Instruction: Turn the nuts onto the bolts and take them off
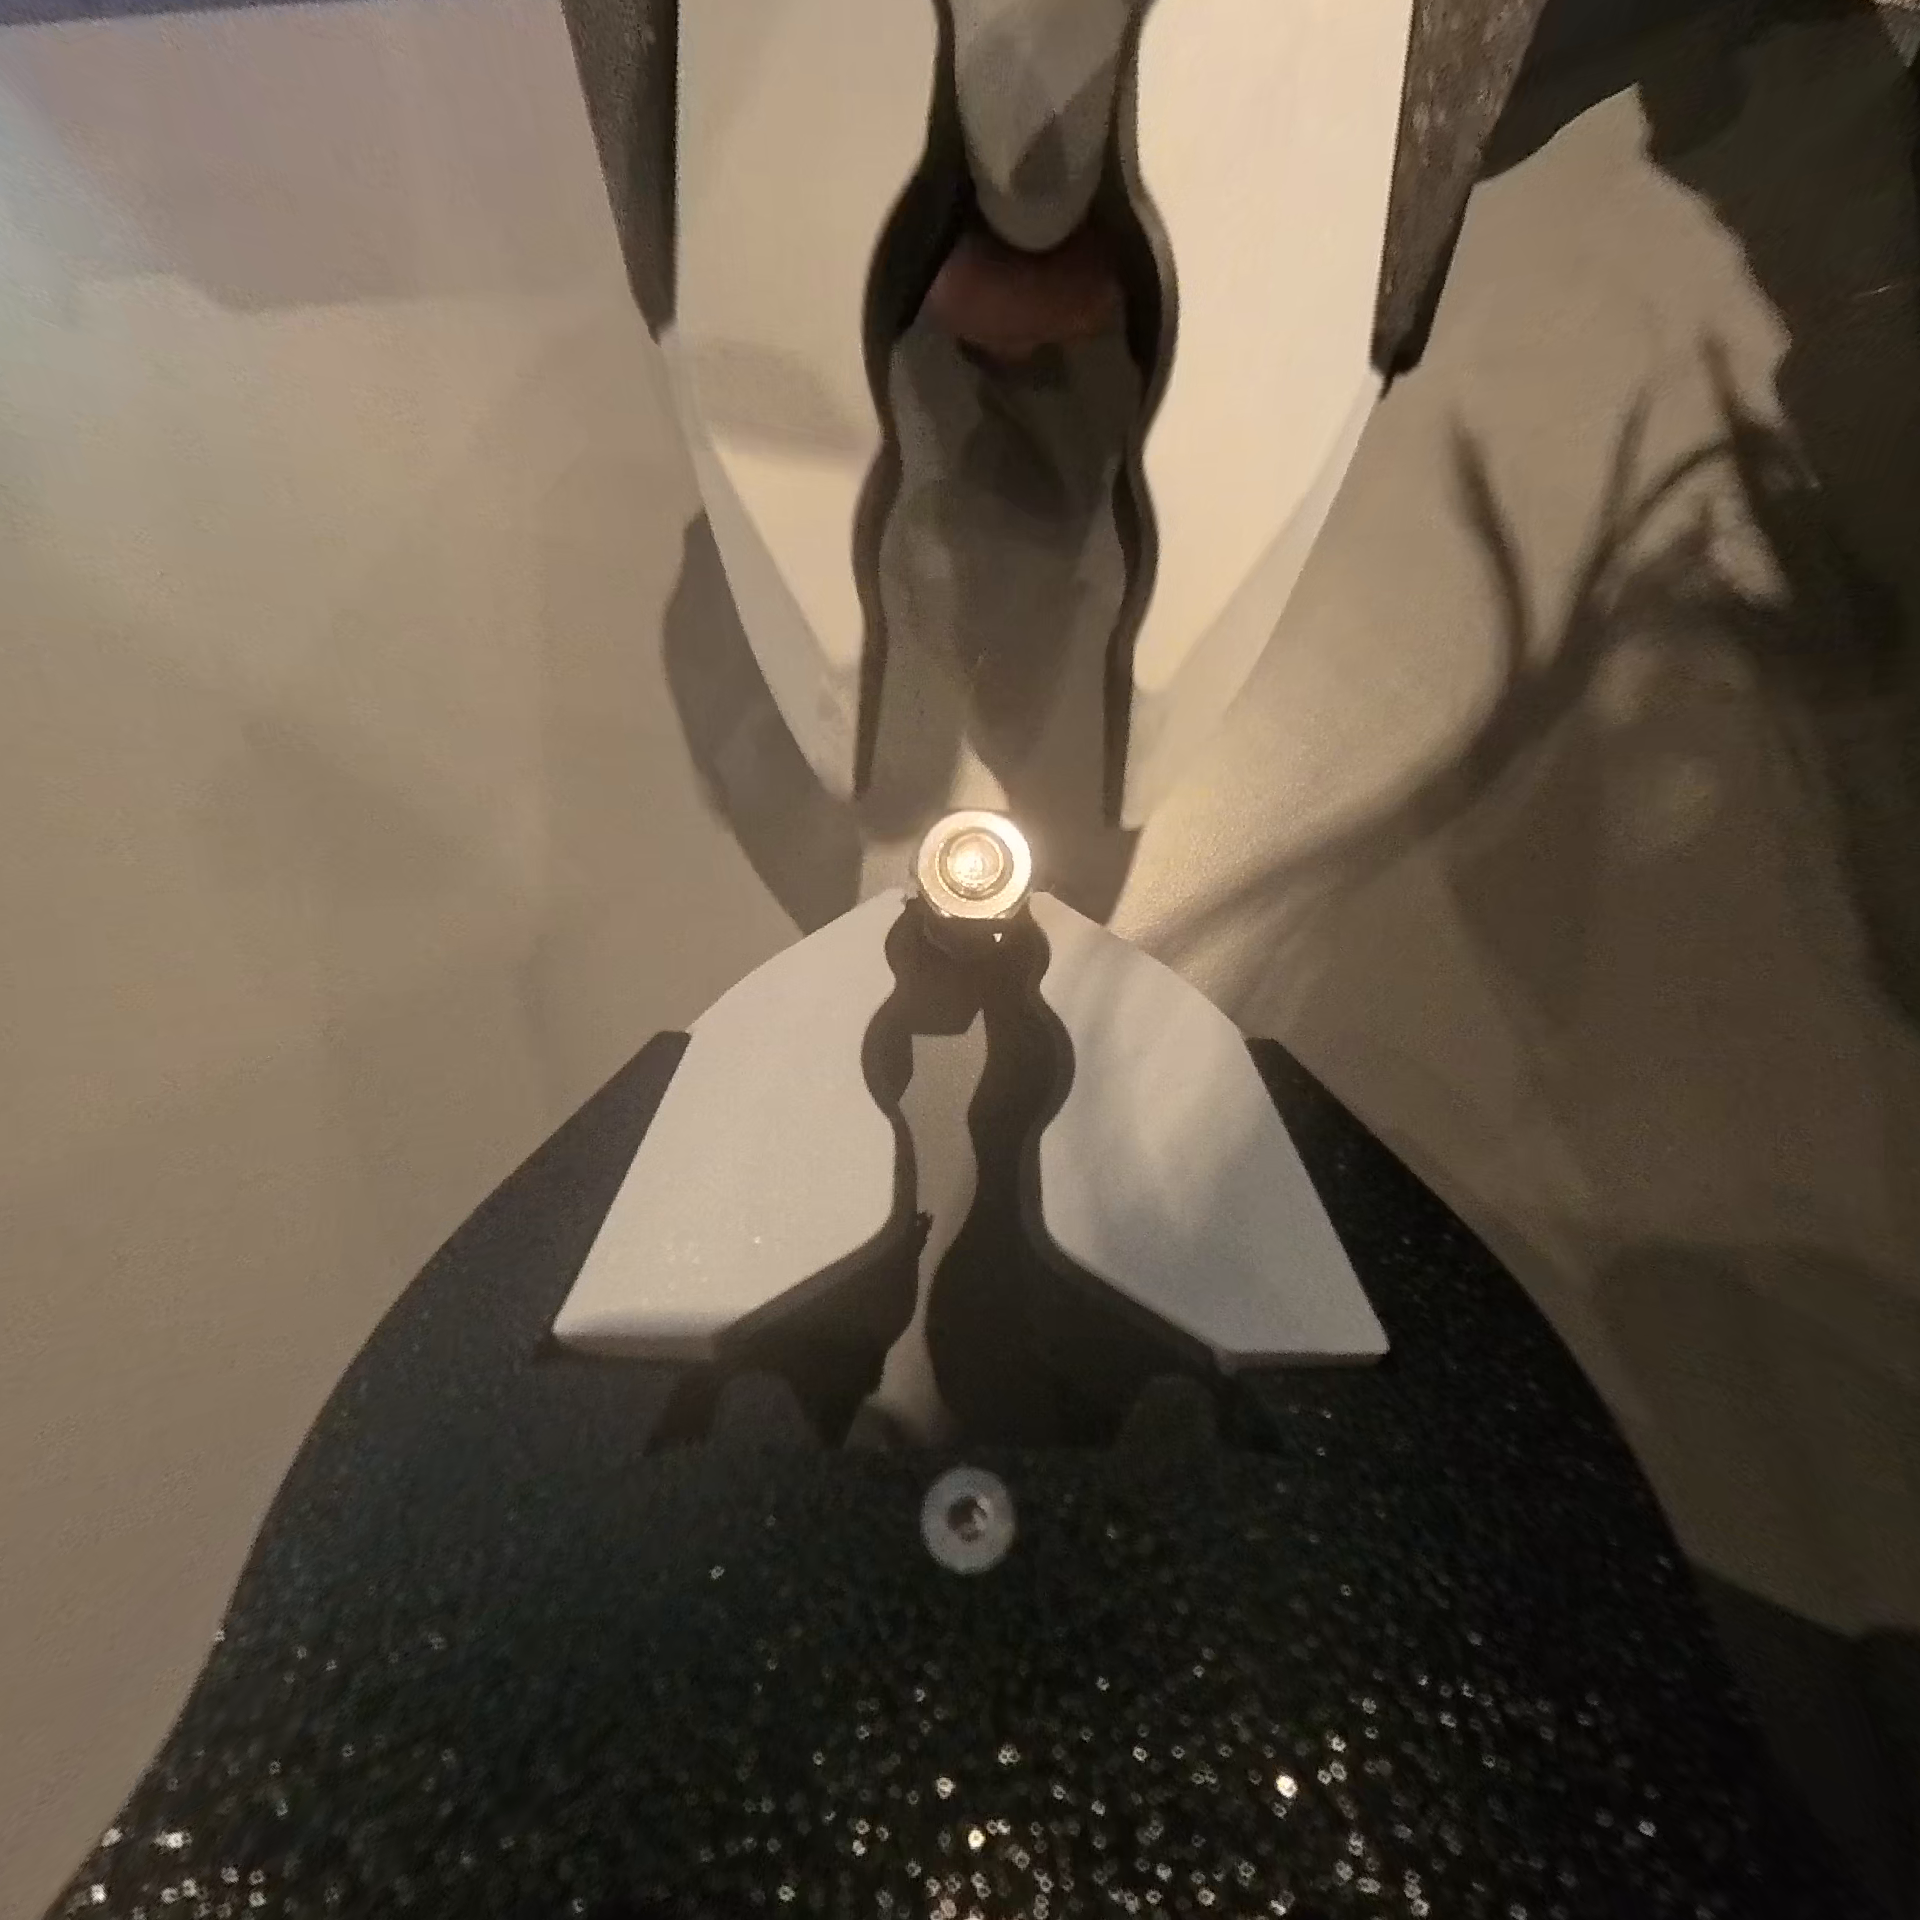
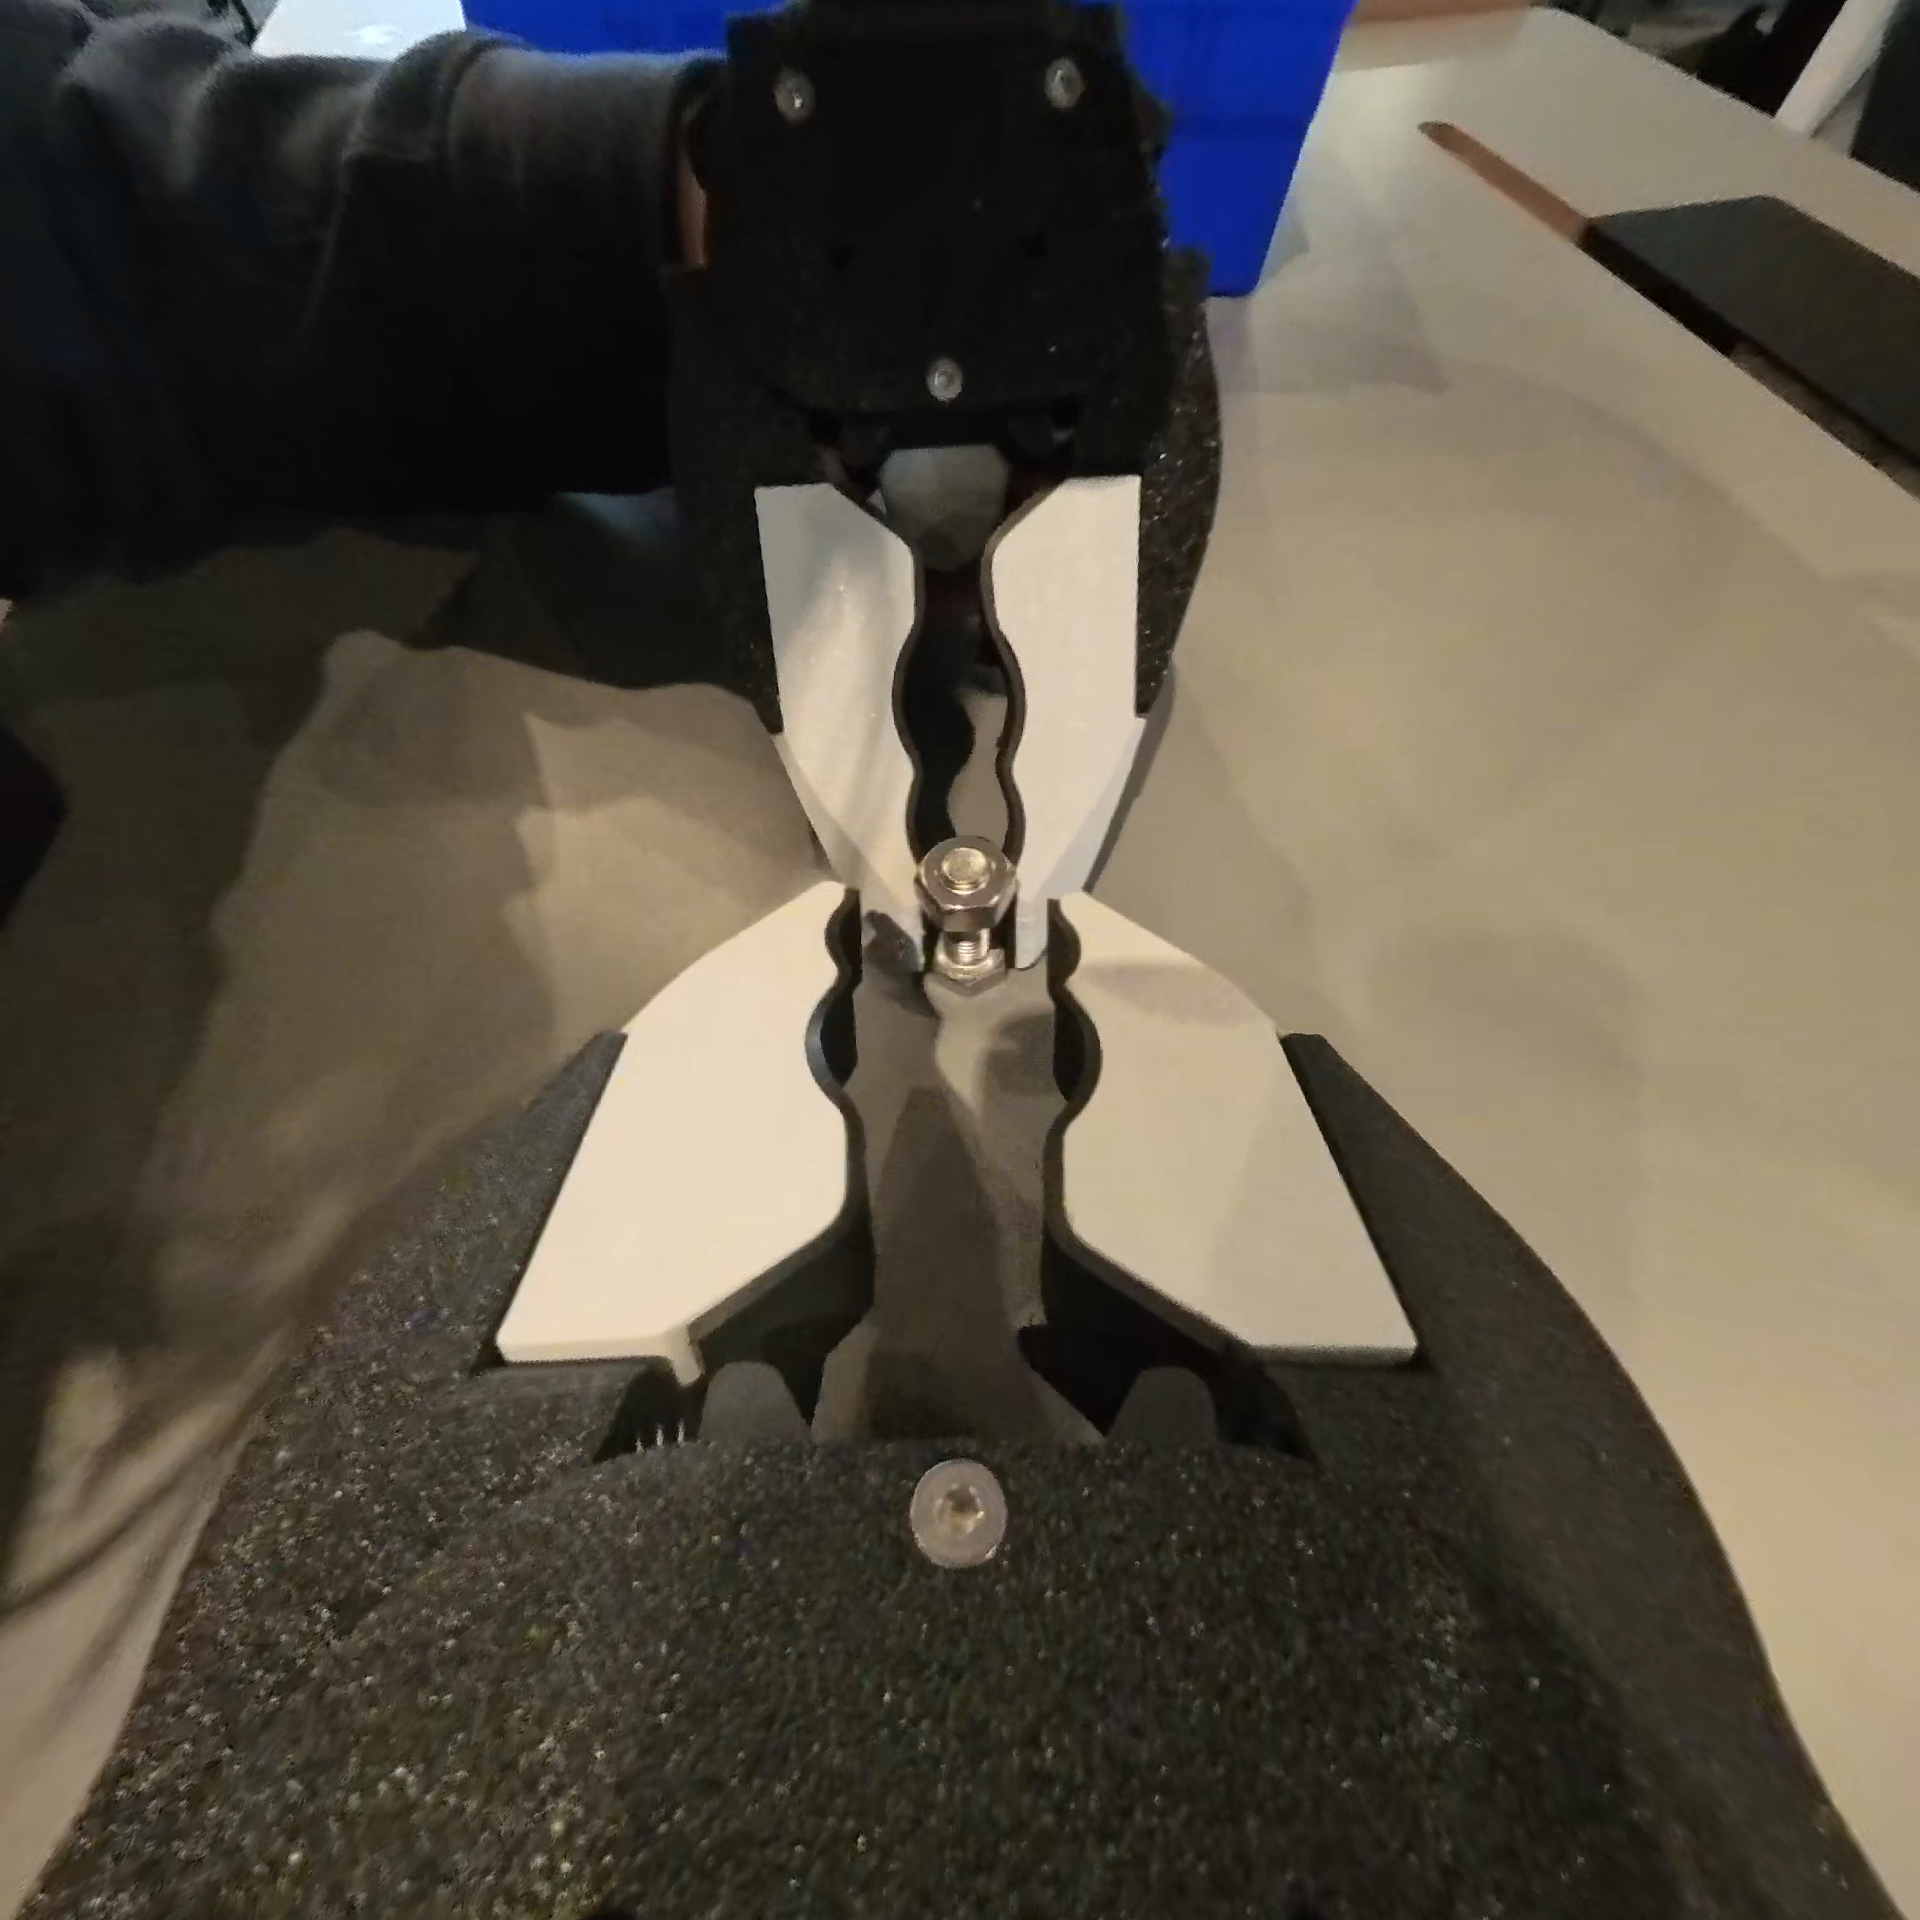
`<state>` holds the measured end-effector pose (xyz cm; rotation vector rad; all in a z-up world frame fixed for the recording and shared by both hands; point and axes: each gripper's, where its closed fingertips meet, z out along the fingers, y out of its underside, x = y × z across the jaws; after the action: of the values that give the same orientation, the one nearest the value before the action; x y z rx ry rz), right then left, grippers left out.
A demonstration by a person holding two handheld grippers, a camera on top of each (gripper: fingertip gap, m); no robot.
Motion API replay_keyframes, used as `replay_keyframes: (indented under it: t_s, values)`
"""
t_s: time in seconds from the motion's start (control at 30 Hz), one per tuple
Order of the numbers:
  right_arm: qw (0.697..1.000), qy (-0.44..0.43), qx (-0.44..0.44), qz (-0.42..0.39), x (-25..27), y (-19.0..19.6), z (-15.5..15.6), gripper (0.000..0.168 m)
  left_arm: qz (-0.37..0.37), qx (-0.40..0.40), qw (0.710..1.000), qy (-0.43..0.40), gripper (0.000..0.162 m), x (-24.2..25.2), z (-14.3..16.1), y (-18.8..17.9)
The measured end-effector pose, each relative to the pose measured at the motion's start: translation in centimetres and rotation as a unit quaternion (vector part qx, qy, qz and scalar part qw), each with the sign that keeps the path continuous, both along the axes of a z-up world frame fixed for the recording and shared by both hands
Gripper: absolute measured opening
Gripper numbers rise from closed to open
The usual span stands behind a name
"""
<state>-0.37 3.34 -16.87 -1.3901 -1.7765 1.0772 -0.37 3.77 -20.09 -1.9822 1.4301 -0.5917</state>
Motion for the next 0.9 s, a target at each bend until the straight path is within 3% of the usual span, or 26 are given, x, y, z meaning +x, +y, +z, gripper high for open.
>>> replay_keyframes:
  t_s: [0.17,0.3,0.47,0.57,0.63,0.8,0.9]
  values:
    - [0.999,-0.001,0.001,0.038,0.7,-1.2,0.0,0.007,0.000,0.001,1.000,0.000,0.016,0.0,0.0,0.0]
    - [1.000,0.011,0.003,0.002,0.5,-0.2,0.3,0.022,0.000,0.000,1.000,0.000,0.016,0.0,0.0,0.0]
    - [1.000,-0.004,0.026,0.005,0.1,-0.2,-0.3,0.026,0.000,0.000,1.000,0.000,0.016,0.0,0.0,0.1]
    - [0.999,-0.003,0.036,0.028,0.4,-0.9,-0.3,0.022,-0.001,0.001,1.000,0.000,0.016,0.0,0.0,0.1]
    - [0.999,0.010,0.018,0.047,0.8,-1.3,0.1,0.006,0.000,0.000,1.000,0.000,0.016,0.0,0.0,0.1]
    - [1.000,0.010,0.023,0.002,0.2,0.0,0.1,0.031,0.000,-0.001,1.000,-0.001,0.016,0.0,0.0,0.1]
    - [0.999,-0.002,0.038,0.012,0.1,-0.3,-0.3,0.033,0.001,0.000,1.000,0.000,0.016,0.0,0.0,0.1]
